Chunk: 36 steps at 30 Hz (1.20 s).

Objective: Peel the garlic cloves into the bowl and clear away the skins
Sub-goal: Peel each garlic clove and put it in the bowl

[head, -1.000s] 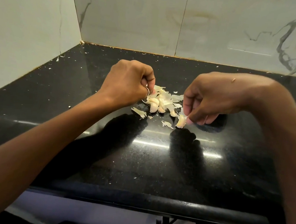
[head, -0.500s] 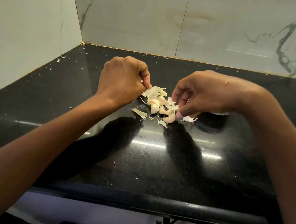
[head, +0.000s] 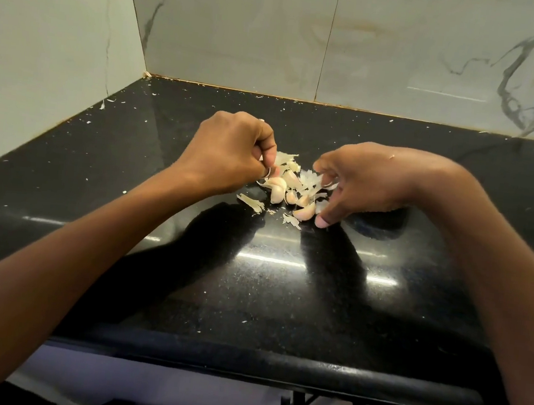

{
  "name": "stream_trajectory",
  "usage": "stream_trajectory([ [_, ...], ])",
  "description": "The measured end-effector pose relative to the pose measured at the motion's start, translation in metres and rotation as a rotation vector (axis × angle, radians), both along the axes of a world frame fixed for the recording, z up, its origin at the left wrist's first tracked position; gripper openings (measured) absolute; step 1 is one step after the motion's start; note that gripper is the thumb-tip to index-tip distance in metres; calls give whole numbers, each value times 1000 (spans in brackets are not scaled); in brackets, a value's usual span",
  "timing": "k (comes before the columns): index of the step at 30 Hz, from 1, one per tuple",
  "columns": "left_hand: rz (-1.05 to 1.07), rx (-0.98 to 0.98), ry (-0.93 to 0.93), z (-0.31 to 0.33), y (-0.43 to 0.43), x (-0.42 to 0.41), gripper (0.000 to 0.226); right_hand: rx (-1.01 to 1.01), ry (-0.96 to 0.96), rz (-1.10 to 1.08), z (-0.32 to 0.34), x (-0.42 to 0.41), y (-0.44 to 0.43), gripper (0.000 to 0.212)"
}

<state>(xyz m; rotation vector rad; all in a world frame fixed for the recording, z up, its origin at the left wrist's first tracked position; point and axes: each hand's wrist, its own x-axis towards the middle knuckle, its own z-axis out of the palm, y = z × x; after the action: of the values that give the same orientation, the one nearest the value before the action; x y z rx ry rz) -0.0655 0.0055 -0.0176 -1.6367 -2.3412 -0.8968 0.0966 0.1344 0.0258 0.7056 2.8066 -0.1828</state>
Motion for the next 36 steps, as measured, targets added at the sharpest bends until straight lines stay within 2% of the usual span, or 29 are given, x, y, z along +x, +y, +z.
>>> stream_trajectory([
  [7,-36,0,-8,-1,1,-1,39,-150,170,-11,-17,-27,-1,52],
  [14,-17,96,94,-5,1,-4,31,-211,319,-18,-31,-52,-2,33],
  [16,-4,110,125,-5,0,-4,28,-223,327,-15,-31,-52,0,37],
  [20,24,125,154,-5,1,-8,33,-246,358,-40,-16,-37,9,66],
  [22,-8,145,173,-4,-1,-7,19,-257,377,-51,-6,-24,14,68],
  [23,-34,140,203,-3,-2,-5,11,-260,374,-60,-2,-18,16,69],
  [26,-163,60,365,-3,-5,6,37,-233,300,-67,3,-7,18,70],
  [29,-397,-40,450,-10,-6,14,49,-179,208,-56,5,-4,14,71],
  [32,-507,-158,469,-19,-3,18,48,-78,118,-44,5,-4,12,69],
  [36,-534,-144,446,-23,1,18,35,46,-2,-37,-3,-10,7,58],
])
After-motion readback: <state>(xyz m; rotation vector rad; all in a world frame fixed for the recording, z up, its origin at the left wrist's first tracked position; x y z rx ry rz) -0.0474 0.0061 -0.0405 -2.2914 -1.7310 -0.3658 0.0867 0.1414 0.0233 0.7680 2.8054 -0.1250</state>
